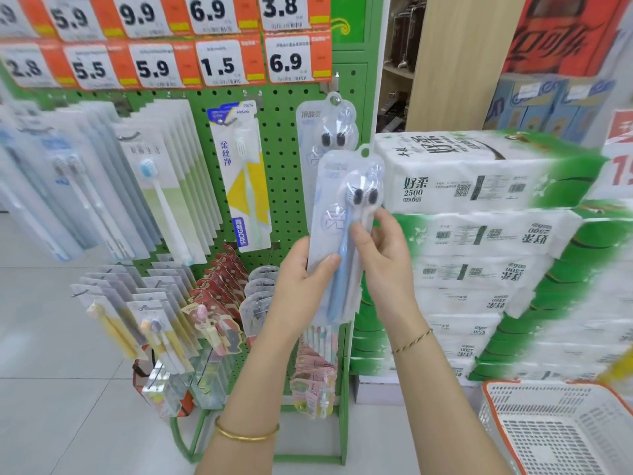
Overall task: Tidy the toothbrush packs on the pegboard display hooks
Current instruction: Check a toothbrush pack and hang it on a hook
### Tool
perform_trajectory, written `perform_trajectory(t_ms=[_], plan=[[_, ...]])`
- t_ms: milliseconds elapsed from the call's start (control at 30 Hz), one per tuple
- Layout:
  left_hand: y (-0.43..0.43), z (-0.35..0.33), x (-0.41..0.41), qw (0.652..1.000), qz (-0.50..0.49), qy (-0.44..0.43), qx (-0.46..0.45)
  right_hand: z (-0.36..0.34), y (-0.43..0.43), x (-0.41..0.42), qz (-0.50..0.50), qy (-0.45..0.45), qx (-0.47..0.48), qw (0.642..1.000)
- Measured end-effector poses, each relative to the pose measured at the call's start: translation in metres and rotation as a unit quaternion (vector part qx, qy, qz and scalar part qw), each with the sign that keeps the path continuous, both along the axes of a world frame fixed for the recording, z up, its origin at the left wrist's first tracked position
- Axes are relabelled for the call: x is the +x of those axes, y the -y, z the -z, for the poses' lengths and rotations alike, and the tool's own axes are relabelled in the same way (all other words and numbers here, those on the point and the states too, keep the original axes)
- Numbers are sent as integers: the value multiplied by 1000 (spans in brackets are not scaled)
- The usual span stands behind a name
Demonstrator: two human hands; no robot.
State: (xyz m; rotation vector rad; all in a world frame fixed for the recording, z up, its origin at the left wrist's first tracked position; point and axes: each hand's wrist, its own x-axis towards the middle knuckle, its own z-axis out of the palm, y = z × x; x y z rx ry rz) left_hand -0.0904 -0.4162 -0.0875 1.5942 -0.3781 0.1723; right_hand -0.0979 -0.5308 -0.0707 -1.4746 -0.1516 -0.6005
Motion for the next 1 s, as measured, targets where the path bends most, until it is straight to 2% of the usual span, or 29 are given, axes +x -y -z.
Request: perform_trajectory(t_ms=[200, 434, 567, 767, 1001], plan=[[-2, -37, 17, 998, -34, 49, -30, -33, -3, 22, 49, 53, -65, 995], [-2, -47, 26, 998, -33, 58, -21, -43, -4, 34, 46, 56, -59, 996], [-2, -45, 36, 998, -38, 53, 0, -38, -4, 46, 51, 38, -50, 997], [-3, -38, 51, 990, -137, 35, 24, -34, -4, 81, 74, -4, -76, 994], [-9, -38, 57, 988, -146, 33, 46, -38, -2, 114, 79, -11, -98, 992]])
